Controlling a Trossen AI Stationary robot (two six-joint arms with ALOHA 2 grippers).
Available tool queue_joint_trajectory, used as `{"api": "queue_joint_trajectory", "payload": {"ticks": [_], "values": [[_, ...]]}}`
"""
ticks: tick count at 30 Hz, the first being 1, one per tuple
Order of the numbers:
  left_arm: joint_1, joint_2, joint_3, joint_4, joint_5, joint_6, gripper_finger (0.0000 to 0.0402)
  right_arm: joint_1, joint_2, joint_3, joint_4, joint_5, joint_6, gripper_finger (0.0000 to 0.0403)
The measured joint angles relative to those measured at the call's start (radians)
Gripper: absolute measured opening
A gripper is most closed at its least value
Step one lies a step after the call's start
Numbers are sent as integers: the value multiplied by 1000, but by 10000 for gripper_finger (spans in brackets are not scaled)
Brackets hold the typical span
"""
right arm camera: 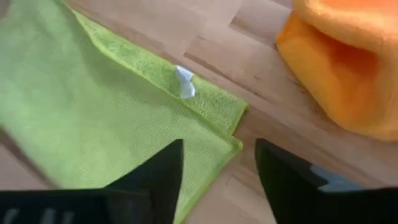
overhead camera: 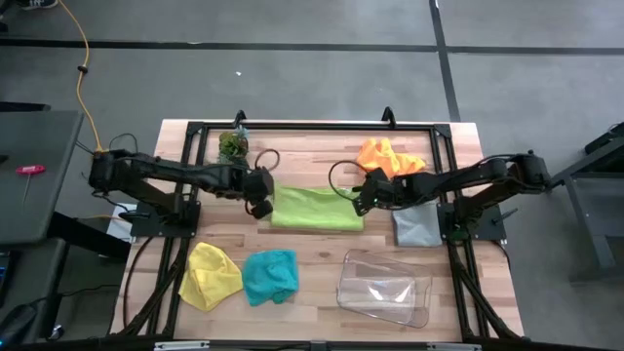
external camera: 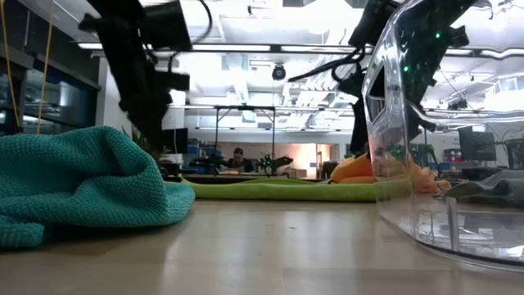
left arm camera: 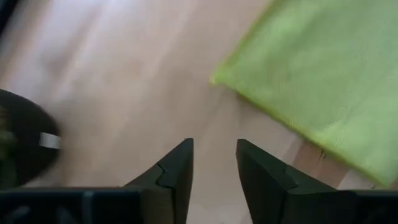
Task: Fold microfiber towels
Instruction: Fold the green cloth
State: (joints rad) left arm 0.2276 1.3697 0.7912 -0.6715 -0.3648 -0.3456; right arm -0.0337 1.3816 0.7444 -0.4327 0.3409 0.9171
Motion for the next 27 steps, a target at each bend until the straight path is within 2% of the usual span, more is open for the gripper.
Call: {"api": "queue_joint_trajectory", "payload": {"ticks": [4, 7, 12, 16, 23, 27], "values": [[27, -134, 7, -3, 25, 8, 138, -23, -67, 0, -35, -115, 50, 229], [28, -250, -20, 116, 83, 9, 149, -26, -83, 0, -88, -166, 132, 236], [26, -423, -176, 495, 238, -37, 155, -26, -30, 0, -102, -269, 224, 236], [19, -502, -300, 710, 317, -116, 153, -26, 46, 0, -77, -279, 238, 236], [-14, -548, -340, 742, 317, -149, 152, -59, 194, 0, 76, -306, 269, 236], [-15, -551, -340, 747, 312, -149, 153, -74, 246, 6, 97, -306, 319, 236]]}}
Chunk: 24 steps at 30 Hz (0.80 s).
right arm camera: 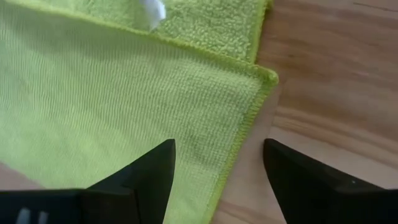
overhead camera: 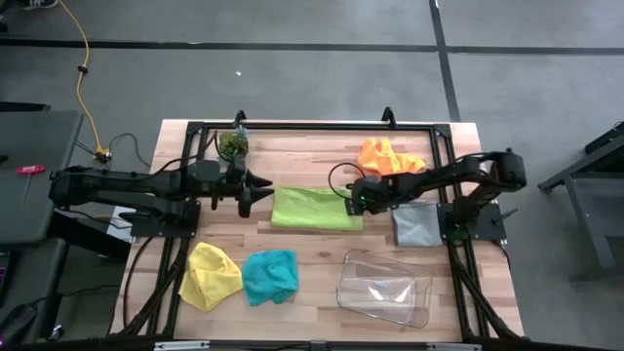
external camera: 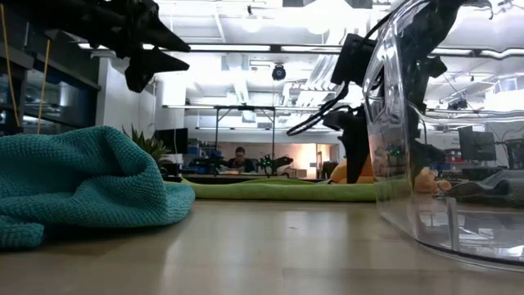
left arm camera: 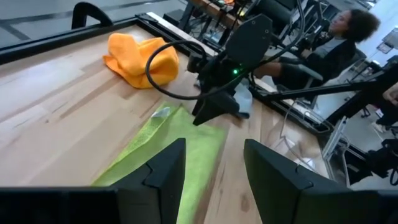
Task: Fold microfiber towels
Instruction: Fold the green cloth
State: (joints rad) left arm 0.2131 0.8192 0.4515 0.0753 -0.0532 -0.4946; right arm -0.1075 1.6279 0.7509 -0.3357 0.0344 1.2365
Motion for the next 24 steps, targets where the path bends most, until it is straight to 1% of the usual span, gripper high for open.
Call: {"api": "queue_joint_trajectory", "payload": {"ticks": [5, 9, 12, 14, 16, 24], "values": [[0, 0, 0, -2, -4, 15, 154, 1, 8, 1, 6, 35, 70, 236], [0, 0, 0, -3, -34, 35, 154, 17, 16, 21, 5, 60, 74, 232], [0, 0, 0, -3, -61, 35, 154, 26, 21, 34, -4, 71, 74, 222], [1, 0, 0, -3, -72, 35, 154, 31, 22, 34, -7, 85, 105, 213], [1, 0, 0, -3, -74, 35, 154, 32, 22, 34, -9, 95, 133, 205], [1, 0, 0, -3, -74, 35, 154, 32, 32, 36, -3, 98, 151, 185]]}}
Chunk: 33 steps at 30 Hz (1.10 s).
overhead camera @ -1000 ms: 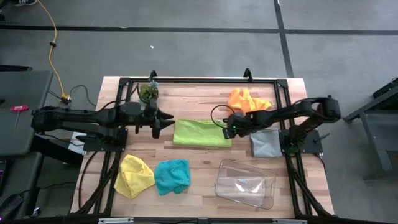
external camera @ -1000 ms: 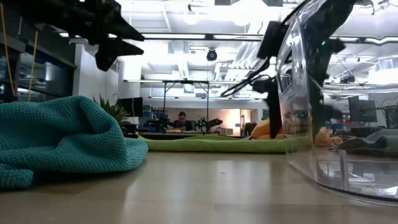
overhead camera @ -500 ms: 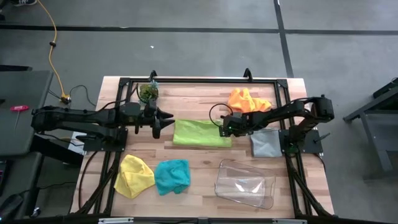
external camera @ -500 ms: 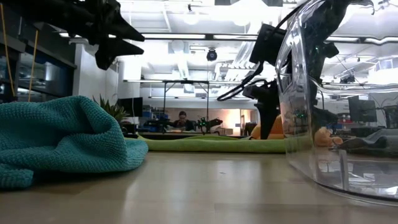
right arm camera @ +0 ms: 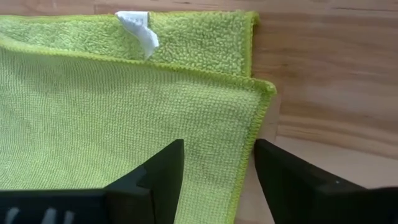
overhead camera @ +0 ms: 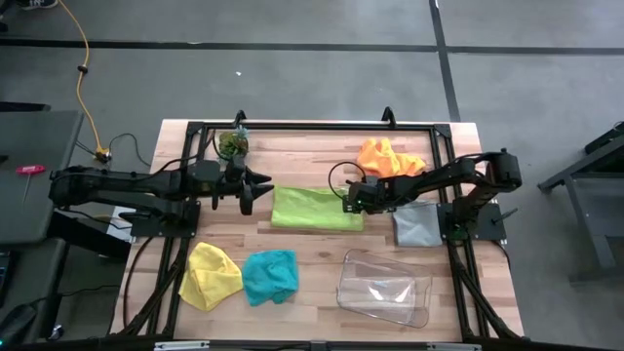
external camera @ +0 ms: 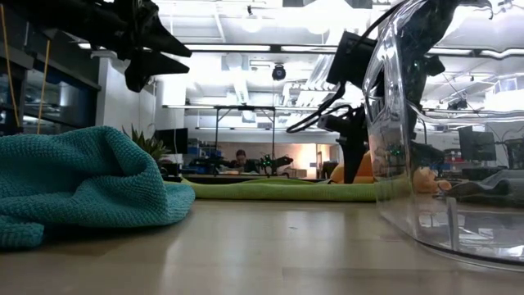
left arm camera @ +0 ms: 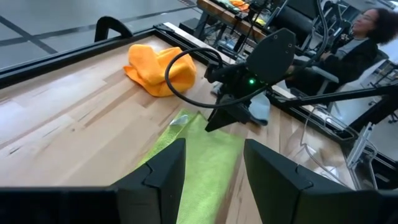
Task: Fold microfiber towels
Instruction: Fold the green cloth
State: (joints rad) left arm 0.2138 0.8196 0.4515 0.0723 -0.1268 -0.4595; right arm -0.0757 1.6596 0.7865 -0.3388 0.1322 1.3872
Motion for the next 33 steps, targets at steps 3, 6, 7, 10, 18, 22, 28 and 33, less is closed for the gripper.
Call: {"api": "queue_joint_trajectory", "payload": {"ticks": [3, 6, 7, 10, 18, 22, 28, 33], "values": [[0, 0, 0, 0, -5, 0, 154, 5, 18, 4, 9, 3, -17, 167], [0, 0, 0, 0, -15, 0, 154, 19, 37, 6, 16, 21, -20, 138], [0, 0, 0, 0, -17, 3, 154, 24, 41, 6, 17, 27, -21, 127], [0, 0, 0, 0, -19, 25, 154, 35, 45, 4, 24, 51, -22, 94], [3, 0, 0, 0, -19, 26, 154, 28, 31, 1, 2, 74, -96, 6], [3, 0, 0, 0, -19, 21, 154, -8, -47, -4, -151, 71, -193, 3], [3, 0, 1, 3, -19, 0, 154, -71, -220, -67, -277, 94, -268, 1], [3, 0, 1, 5, -19, -8, 154, -90, -396, -133, -281, 93, -262, 1]]}}
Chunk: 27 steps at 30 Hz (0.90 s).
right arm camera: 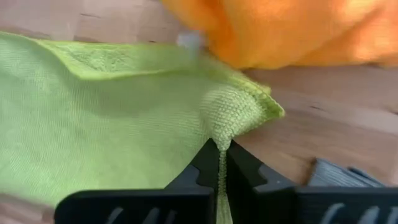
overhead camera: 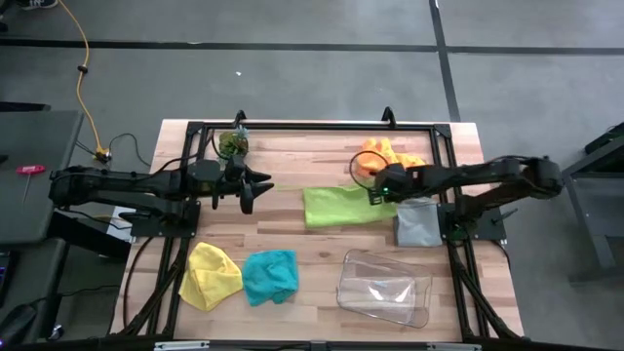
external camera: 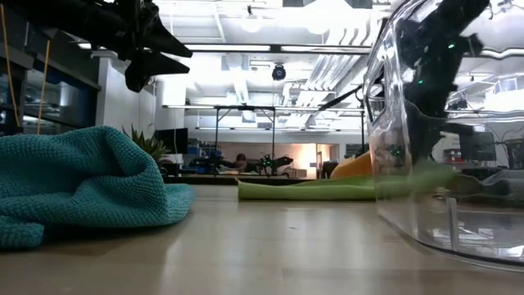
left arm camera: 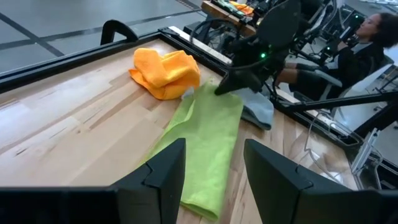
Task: Fold microfiber towels
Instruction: Fold the green cloth
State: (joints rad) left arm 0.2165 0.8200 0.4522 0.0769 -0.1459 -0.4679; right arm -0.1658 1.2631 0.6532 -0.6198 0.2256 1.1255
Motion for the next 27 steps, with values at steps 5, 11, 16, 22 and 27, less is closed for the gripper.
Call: {"api": "queue_joint_trajectory", "payload": {"ticks": [5, 11, 16, 22, 27], "values": [[0, 0, 0, 2, -21, 0, 154, 0, -112, 0, 33, -6, -1, 0], [0, 0, 0, 2, -32, -1, 154, 21, -81, -1, 206, -46, 18, 0], [0, 0, 0, 2, -32, -3, 154, 54, 14, 0, 423, -65, 56, 0], [0, 0, 0, 2, -46, -2, 154, 78, 143, 0, 650, -96, 103, 0], [0, 0, 0, 2, -49, -1, 154, 91, 226, 0, 776, -110, 157, 0]]}}
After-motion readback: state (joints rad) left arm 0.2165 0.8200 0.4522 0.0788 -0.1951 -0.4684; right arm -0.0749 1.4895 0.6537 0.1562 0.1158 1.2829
